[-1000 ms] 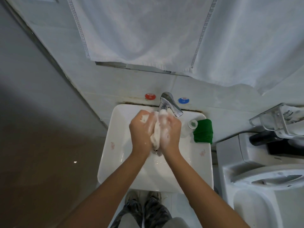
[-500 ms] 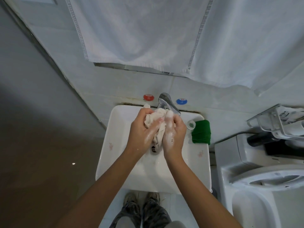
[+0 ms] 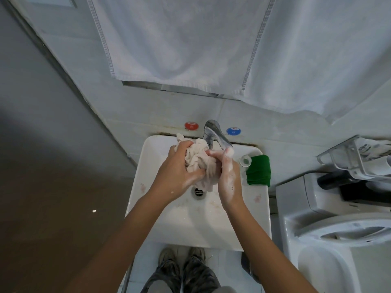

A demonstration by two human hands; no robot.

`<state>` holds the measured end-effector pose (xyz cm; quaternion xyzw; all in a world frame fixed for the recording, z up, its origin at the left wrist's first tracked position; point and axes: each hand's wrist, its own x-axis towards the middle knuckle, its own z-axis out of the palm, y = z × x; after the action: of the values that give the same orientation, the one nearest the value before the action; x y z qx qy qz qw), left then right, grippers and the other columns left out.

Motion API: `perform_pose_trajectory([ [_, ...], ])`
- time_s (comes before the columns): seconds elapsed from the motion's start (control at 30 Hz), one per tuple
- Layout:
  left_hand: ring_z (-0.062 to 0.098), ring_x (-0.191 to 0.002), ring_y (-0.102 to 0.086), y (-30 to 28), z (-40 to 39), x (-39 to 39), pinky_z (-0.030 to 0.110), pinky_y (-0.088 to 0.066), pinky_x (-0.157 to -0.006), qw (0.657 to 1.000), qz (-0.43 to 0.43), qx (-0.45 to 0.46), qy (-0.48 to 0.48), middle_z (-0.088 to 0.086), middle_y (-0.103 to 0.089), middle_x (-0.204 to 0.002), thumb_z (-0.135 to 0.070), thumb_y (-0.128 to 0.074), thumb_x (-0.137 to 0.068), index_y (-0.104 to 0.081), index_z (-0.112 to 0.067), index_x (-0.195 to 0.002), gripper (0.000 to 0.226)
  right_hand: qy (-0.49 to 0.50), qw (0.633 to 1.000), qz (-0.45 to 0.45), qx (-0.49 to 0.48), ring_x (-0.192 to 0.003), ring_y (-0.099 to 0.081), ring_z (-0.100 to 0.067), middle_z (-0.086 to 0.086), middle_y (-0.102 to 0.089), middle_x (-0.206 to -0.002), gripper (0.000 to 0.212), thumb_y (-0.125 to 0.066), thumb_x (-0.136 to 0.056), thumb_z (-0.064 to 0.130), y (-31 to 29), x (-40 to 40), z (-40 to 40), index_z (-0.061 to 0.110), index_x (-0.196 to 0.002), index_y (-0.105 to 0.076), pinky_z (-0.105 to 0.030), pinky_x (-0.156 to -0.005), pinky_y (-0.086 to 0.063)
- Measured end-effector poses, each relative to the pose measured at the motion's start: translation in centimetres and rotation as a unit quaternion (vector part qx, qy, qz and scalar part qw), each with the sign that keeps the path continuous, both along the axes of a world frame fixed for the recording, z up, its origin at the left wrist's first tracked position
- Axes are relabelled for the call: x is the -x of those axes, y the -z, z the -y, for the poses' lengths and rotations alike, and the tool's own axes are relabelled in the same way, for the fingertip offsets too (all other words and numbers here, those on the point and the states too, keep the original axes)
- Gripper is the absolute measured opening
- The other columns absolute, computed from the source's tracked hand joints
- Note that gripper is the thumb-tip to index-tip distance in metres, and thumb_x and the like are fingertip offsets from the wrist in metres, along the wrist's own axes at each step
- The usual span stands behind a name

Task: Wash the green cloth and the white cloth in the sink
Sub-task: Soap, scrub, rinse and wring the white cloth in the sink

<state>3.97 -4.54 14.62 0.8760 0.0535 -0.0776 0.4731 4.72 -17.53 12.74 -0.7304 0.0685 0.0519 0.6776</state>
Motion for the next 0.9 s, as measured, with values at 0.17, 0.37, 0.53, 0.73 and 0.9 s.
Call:
perform_pose_trajectory([
  [0.17, 0.021, -0.086, -0.055, 0.0, 0.0, -0.4, 0.033, -0.048, -0.075, 0.997, -0.011, -0.076, -0.014, 0.000, -0.050, -0.107, -0.024, -0.066, -0.076, -0.043, -0.036, -0.123, 0.054, -0.027, 0.998, 0.053, 0.033, -0.102, -0.059, 0.002, 0.009, -0.065, -0.105, 0.044, -0.040, -0.080, 0.059, 0.3, 0.9, 0.1, 0.027, -0.095, -0.067, -0.015, -0.087, -0.046],
  [0.37, 0.011, -0.092, -0.058, -0.6, -0.2, -0.8, 0.020, -0.049, -0.078, 0.991, 0.034, 0.124, -0.045, -0.008, -0.058, -0.100, -0.003, -0.059, -0.074, -0.052, -0.028, -0.104, 0.041, -0.032, 0.997, 0.069, -0.018, -0.096, -0.062, -0.002, 0.008, -0.065, -0.105, 0.030, -0.058, -0.081, 0.023, 1.0, 0.4, 1.1, 0.030, -0.110, -0.059, -0.017, -0.077, -0.050],
  [0.53, 0.002, -0.093, -0.062, -1.4, -1.0, -0.7, 0.015, -0.049, -0.071, 0.962, 0.062, 0.264, -0.038, -0.011, -0.061, -0.107, 0.022, -0.050, -0.068, -0.055, -0.037, -0.106, 0.071, -0.123, 0.989, -0.015, -0.078, -0.112, -0.059, 0.000, 0.006, -0.059, -0.127, 0.068, -0.065, -0.072, 0.042, 1.7, -0.4, 2.3, 0.023, -0.135, -0.045, -0.017, -0.088, -0.049],
  [0.73, 0.010, -0.105, -0.064, -0.9, -1.6, -1.1, 0.028, -0.055, -0.080, 0.966, 0.014, 0.257, 0.005, -0.005, -0.067, -0.113, 0.024, -0.045, -0.078, -0.040, -0.040, -0.124, 0.079, -0.182, 0.979, -0.064, -0.065, -0.110, -0.063, -0.030, -0.013, -0.067, -0.116, 0.052, -0.063, -0.075, 0.035, 2.5, -0.6, 2.6, 0.011, -0.121, -0.060, -0.048, -0.092, -0.052],
  [0.9, -0.002, -0.089, -0.058, -0.6, -1.9, -1.4, 0.016, -0.047, -0.073, 0.994, 0.019, 0.110, -0.014, -0.020, -0.058, -0.095, -0.006, -0.055, -0.073, -0.050, -0.027, -0.115, 0.047, -0.056, 0.997, -0.057, -0.014, -0.084, -0.065, -0.018, -0.011, -0.070, -0.091, 0.033, -0.068, -0.070, 0.032, 2.6, -0.7, 2.4, 0.011, -0.096, -0.066, -0.031, -0.070, -0.051],
])
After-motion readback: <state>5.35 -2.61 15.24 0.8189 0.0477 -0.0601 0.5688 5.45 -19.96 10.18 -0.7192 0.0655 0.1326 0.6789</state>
